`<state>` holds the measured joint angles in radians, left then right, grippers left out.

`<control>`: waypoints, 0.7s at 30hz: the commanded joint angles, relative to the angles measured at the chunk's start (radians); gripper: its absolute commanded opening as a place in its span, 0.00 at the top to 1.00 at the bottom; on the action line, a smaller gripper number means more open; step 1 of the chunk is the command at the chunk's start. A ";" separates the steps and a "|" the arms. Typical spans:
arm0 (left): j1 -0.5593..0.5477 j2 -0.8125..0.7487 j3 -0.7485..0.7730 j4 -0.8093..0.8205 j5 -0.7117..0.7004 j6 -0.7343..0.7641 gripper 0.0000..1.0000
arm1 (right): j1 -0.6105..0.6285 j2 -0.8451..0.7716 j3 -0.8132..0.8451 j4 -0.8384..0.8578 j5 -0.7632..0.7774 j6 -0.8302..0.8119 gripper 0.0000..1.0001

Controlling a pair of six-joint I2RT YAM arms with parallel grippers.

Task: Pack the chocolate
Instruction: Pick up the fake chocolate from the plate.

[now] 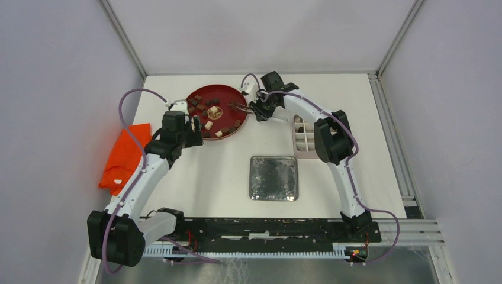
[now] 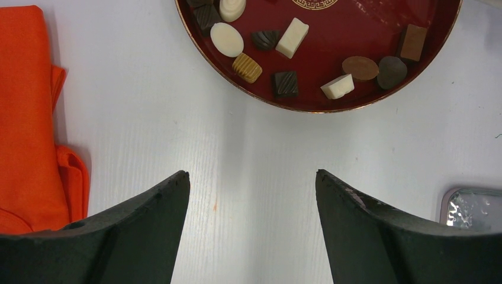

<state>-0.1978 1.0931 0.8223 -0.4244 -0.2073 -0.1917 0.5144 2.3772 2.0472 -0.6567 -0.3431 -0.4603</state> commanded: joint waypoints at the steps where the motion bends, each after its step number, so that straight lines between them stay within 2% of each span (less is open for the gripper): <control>1: 0.005 -0.002 0.012 0.015 0.004 0.041 0.17 | -0.009 -0.158 -0.008 0.042 -0.057 0.025 1.00; 7: 0.004 -0.010 0.010 0.012 0.000 0.040 0.17 | -0.018 -0.293 -0.121 0.043 -0.091 0.022 1.00; 12: 0.004 -0.028 0.005 0.012 -0.001 0.035 0.17 | -0.063 -0.539 -0.374 0.093 -0.093 0.000 1.00; 16: 0.005 -0.034 0.005 0.012 0.010 0.033 0.17 | -0.143 -0.726 -0.517 0.046 -0.098 -0.035 1.00; 21: 0.005 -0.045 0.005 0.014 0.021 0.034 0.17 | -0.278 -0.950 -0.770 0.024 -0.085 -0.076 1.00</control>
<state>-0.1978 1.0756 0.8223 -0.4248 -0.2039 -0.1917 0.3141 1.5669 1.4128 -0.6231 -0.4259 -0.4904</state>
